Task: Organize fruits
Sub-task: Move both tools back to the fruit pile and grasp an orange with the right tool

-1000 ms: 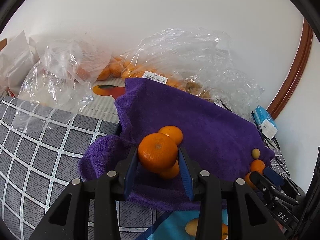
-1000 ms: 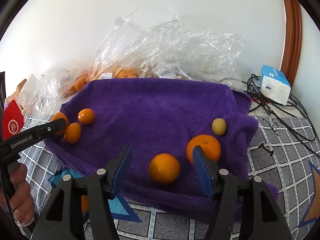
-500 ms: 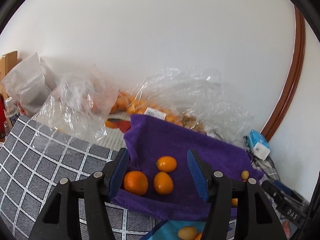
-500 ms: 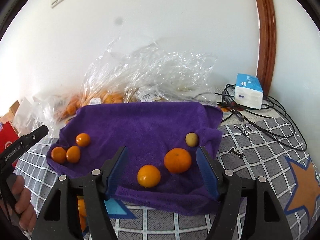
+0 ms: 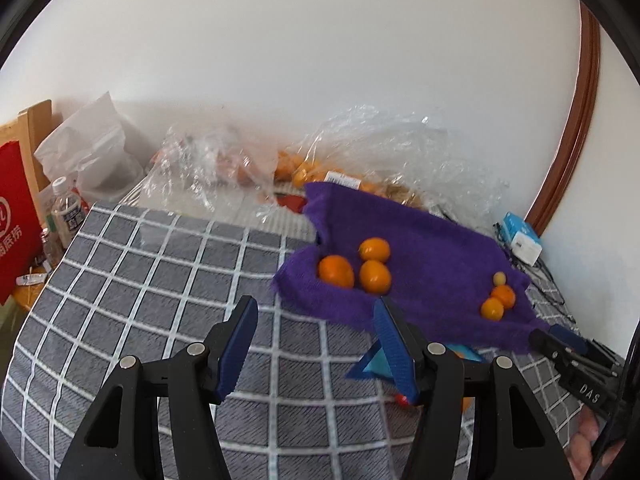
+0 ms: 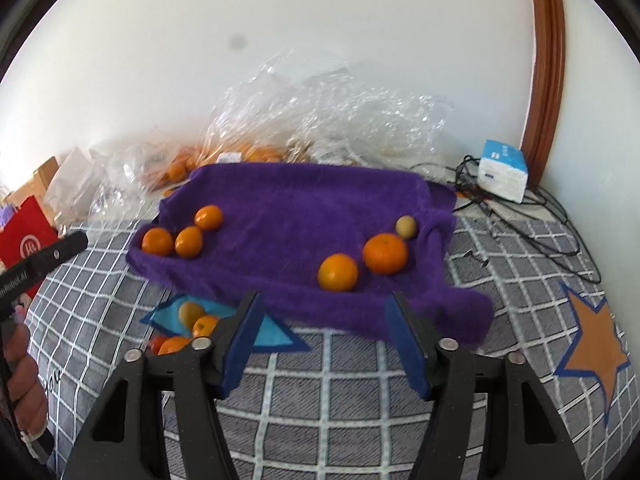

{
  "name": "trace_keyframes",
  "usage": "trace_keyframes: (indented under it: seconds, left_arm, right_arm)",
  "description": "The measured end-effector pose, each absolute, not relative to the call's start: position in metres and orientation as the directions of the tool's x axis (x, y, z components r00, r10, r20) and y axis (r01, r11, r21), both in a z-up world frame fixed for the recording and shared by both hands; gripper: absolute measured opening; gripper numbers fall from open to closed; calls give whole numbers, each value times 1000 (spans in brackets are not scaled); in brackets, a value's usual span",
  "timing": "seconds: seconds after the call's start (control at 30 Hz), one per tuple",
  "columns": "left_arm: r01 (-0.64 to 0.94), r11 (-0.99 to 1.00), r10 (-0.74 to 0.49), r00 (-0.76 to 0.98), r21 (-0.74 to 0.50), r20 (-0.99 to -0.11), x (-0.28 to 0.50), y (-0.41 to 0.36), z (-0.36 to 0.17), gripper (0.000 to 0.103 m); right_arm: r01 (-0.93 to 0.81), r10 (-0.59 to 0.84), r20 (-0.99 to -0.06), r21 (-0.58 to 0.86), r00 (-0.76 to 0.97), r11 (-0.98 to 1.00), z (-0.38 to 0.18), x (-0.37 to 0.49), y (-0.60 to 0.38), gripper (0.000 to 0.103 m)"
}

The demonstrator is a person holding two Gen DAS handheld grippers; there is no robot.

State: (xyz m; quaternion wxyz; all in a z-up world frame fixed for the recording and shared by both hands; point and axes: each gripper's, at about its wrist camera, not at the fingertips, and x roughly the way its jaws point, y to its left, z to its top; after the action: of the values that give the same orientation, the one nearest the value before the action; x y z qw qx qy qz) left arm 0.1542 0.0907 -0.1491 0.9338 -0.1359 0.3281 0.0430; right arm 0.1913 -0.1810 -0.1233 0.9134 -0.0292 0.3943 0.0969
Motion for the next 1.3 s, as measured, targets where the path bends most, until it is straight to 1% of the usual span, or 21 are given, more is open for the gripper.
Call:
trace_keyframes:
  seconds: [0.07,0.1,0.23,0.3,0.4,0.57,0.63,0.67,0.7,0.73,0.77,0.9,1.03,1.17,1.23,1.3]
  left_arm:
    - [-189,961,13,756,-200,-655,145,97,-164,58]
    - [-201,962,26,742,-184,-670,142,99,-172,58]
    - [-223,960,33,697,-172,-716,136,107,-194,58]
    - [-220,957,14,687,-190,-727,137,108,-198,58]
    - [-222,959,21,670,-173,-742,139,107,-201,58]
    - [-231,946,-17,666,-228,-746,138,115,-204,58]
    - [-233,942,-24,669,-241,-743,137,116,-204,58]
    - [-233,942,-25,671,-243,-741,137,116,-203,58]
    - [-233,942,-24,672,-242,-740,137,115,-203,58]
    - [-234,942,-22,671,-240,-742,137,115,-203,58]
    - [-234,942,-22,670,-239,-742,137,115,-203,58]
    - [-237,942,-19,670,-238,-742,137,115,-204,58]
    - [-240,945,-3,671,-221,-741,136,111,-203,60]
    - [-249,948,19,669,-200,-743,136,108,-203,61]
    - [-244,950,19,668,-196,-744,136,107,-203,61]
    - [-244,951,20,667,-193,-745,136,108,-203,61]
  right_arm:
    - [-223,186,-738,49,649,974,-131,186,-173,48]
    - [-239,203,-744,60,637,969,-134,184,-168,46]
    - [-282,243,-756,80,607,956,-140,181,-148,45]
    - [-295,265,-765,102,587,950,-143,184,-139,45]
    - [-308,288,-784,131,550,942,-150,192,-128,45]
    - [-302,317,-822,187,473,935,-165,207,-117,45]
    - [-287,306,-829,185,467,940,-171,213,-114,45]
    - [-283,307,-833,190,461,940,-174,215,-113,41]
    - [-283,316,-838,203,445,937,-178,219,-111,34]
    - [-283,335,-835,225,437,932,-180,221,-111,31]
    - [-276,336,-835,231,437,933,-180,222,-112,31]
    - [-255,308,-814,203,493,945,-164,216,-126,31]
    - [-236,219,-794,98,567,967,-146,196,-152,31]
    - [-239,169,-825,42,540,970,-157,186,-169,31]
    - [-231,158,-844,42,513,972,-169,185,-173,31]
    - [-224,158,-841,45,517,974,-176,183,-177,32]
